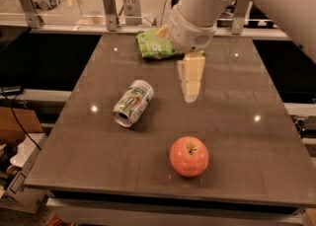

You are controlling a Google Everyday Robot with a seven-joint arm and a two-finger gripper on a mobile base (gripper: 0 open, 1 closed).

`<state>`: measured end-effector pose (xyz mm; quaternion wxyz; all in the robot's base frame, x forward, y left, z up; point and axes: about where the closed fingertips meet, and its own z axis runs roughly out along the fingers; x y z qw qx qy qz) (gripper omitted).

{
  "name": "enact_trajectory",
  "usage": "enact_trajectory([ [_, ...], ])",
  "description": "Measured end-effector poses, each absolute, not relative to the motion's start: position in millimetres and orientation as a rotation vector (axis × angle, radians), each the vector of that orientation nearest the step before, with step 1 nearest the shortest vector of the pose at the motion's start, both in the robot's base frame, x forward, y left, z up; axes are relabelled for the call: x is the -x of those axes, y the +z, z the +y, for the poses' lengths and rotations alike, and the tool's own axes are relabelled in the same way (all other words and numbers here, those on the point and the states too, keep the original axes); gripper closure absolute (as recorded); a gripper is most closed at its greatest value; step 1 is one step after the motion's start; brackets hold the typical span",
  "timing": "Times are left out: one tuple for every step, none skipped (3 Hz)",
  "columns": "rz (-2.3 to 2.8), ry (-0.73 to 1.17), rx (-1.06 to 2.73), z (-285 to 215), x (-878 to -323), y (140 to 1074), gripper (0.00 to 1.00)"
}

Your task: Place 7up can upright

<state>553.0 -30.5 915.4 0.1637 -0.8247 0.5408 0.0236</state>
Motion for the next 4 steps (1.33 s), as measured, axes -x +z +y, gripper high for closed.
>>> enact_trajectory([
  [1.399, 0.094, 2.450, 2.6, -542.0, 904.0, 0.00],
  [1.231, 0.124, 2.590, 34.8, -527.8, 884.9, 0.00],
  [1.073, 0.154, 2.717, 60.2, -516.6, 866.8, 0.00],
  [0.921, 0.180, 2.807, 79.1, -508.5, 855.3, 0.00],
])
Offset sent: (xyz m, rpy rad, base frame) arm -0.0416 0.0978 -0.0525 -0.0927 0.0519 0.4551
